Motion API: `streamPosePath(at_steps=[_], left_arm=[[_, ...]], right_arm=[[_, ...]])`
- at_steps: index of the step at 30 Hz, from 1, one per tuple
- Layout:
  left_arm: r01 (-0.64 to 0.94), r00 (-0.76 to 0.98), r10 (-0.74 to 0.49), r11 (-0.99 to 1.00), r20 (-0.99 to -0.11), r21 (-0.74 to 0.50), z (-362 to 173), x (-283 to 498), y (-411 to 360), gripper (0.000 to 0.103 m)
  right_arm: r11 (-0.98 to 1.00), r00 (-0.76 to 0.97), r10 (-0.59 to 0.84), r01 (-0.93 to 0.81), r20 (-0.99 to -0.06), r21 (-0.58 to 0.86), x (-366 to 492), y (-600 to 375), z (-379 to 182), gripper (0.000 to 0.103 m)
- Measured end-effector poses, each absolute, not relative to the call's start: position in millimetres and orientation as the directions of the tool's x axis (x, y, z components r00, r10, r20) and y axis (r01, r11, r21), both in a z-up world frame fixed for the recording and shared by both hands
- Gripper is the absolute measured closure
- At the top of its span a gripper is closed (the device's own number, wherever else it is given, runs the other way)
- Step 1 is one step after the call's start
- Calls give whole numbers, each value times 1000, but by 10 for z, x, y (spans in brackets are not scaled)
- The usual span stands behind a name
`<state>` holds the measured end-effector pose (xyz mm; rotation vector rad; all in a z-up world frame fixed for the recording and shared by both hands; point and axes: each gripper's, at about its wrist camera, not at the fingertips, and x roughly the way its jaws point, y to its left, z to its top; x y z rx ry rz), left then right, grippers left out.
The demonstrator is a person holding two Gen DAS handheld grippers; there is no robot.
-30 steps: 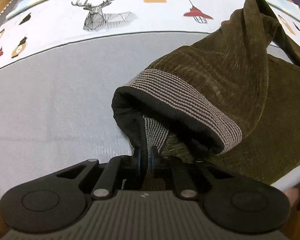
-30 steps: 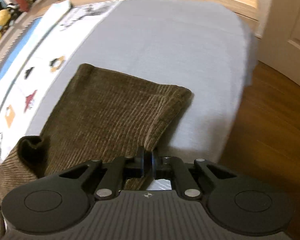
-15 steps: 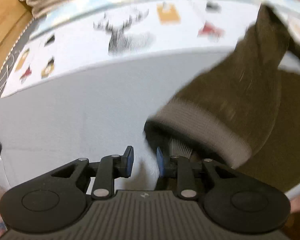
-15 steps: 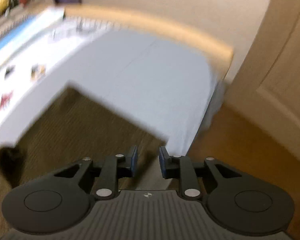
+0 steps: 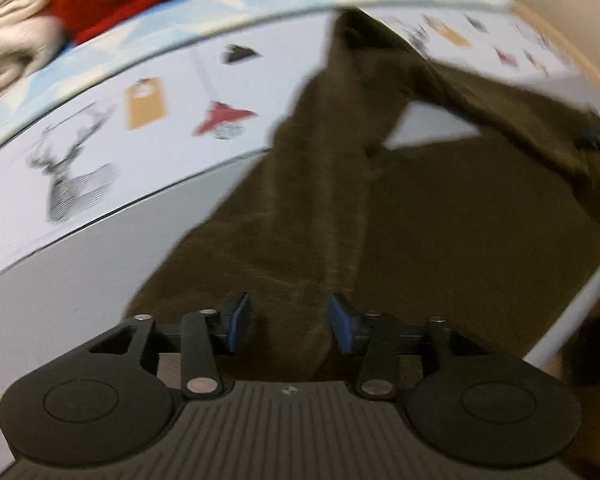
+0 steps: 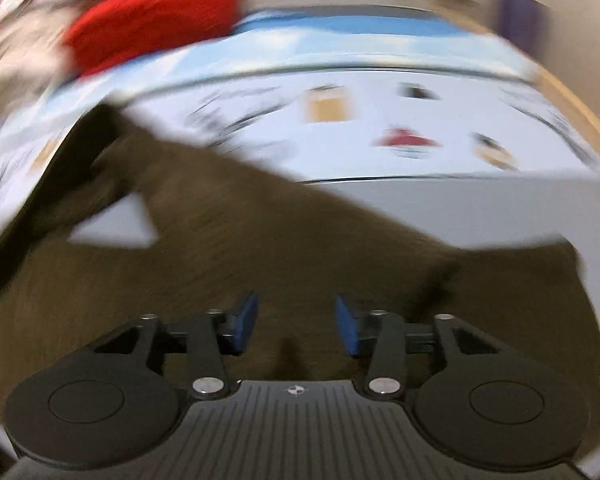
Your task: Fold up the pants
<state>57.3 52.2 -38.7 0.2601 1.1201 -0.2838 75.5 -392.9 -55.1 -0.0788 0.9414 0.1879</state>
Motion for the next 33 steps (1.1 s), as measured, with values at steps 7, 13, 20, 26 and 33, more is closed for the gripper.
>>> streamPosePath(at_steps=[7,13,20,26,33], left_arm=[[459,321,38,868,-946,191,-838,652,160,50],[245,428,239,898,-872,366,-769,972,592,91],[-244,495,478,878,-726,411,-519,1386,1366,97],[-274,525,493,870,-694,410,-690,1799,1463,99],[-330,487,519,854,-702,403,-1026,2468,1543,92]], right_arm=[[898,477,76,-415,-876,-148,874,-3327,-959,52],[893,523,54,-406,-851,-193,944,-3391,-852,96],[999,765,-47,22,-643,-47,1018,-4246,188,97],[988,793,-145,150,-592,-42,1479,-4678,987,97],[976,740,-207,202,-640,-82,2592,-4551,965,85]])
